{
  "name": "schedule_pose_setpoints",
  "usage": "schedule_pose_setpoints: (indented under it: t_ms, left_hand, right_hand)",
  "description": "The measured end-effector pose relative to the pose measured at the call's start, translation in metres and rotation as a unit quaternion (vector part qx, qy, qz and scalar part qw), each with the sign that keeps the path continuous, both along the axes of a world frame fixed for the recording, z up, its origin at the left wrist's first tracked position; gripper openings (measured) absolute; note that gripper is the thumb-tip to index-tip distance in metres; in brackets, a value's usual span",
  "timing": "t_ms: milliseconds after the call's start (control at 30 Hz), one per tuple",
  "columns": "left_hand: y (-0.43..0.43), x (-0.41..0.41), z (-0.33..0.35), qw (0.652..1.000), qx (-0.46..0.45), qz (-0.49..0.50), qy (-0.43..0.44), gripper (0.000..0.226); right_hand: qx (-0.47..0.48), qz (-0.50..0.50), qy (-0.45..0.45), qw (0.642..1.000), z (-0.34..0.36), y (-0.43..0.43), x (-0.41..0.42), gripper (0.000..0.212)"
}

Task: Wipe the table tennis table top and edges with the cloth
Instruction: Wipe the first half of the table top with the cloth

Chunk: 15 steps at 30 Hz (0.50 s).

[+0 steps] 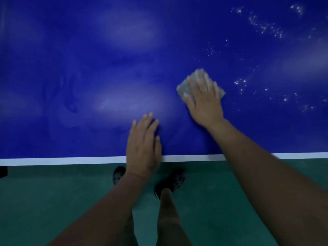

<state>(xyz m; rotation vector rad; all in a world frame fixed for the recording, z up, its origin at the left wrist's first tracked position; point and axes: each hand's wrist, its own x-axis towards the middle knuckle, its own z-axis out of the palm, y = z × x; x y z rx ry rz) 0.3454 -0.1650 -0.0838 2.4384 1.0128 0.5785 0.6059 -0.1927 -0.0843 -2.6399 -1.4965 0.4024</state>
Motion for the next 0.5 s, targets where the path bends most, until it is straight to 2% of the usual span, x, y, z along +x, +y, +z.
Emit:
schedule_pose_setpoints:
  t_ms: [100, 233, 367, 500]
  left_hand:
    - [-0.021, 0.038, 0.000, 1.000, -0.005, -0.011, 0.017, 0.048]
    - [-0.014, 0.073, -0.007, 0.997, 0.027, 0.002, 0.074, 0.057]
    - [-0.004, 0.080, -0.021, 0.989, 0.027, 0.037, 0.144, 0.068]
    - [-0.005, 0.080, -0.029, 0.985, 0.049, 0.046, 0.159, 0.071]
  right_hand:
    - [-0.012, -0.045, 0.033, 0.998, 0.003, 0.041, 0.046, 0.065]
    - [0.008, -0.040, 0.019, 0.999, -0.002, 0.048, 0.047, 0.064]
    - [0.032, -0.012, -0.018, 0.999, -0.008, -0.005, 0.023, 0.063]
    - [0.053, -0.005, -0.046, 0.998, -0.016, -0.076, -0.001, 0.062]
